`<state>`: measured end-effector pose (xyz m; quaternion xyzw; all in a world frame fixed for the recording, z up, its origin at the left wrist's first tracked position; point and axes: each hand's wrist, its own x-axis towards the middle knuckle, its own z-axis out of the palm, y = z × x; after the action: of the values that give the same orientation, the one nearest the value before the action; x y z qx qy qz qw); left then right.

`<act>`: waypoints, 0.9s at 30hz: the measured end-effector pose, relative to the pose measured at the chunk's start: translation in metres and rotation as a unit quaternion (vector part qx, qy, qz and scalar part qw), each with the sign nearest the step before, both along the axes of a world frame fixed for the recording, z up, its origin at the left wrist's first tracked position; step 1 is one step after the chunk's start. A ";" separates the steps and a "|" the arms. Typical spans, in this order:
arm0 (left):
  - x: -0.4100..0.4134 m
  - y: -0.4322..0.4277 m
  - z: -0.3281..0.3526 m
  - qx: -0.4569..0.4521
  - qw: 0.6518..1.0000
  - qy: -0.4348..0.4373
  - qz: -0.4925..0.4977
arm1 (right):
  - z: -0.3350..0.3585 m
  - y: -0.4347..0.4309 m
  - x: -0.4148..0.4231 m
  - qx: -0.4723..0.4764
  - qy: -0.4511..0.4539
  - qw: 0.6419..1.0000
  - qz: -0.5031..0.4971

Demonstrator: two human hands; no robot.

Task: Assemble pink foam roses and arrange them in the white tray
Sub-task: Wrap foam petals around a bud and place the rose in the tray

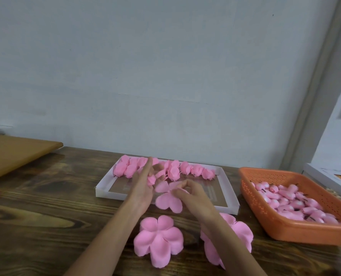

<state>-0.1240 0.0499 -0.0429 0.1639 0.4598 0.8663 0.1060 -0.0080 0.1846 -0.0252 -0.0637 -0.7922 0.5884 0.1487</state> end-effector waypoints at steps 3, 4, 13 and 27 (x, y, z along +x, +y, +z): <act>0.012 0.001 0.008 -0.041 0.999 0.035 0.010 | -0.006 -0.007 -0.003 -0.009 0.031 0.998 -0.048; 0.014 0.002 0.009 -0.055 0.997 0.043 0.015 | -0.008 -0.008 -0.004 -0.010 0.037 0.998 -0.057; 0.025 0.010 0.005 -0.076 0.994 0.077 0.016 | -0.012 -0.017 -0.004 -0.083 0.025 0.996 -0.034; 0.026 0.012 0.008 -0.060 0.997 0.036 0.032 | -0.010 -0.024 0.002 0.084 0.032 0.993 -0.073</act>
<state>-0.0980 0.0621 -0.0350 0.1733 0.5197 0.8335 0.0714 -0.0065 0.1603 -0.0353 -0.0896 -0.8269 0.5090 0.2218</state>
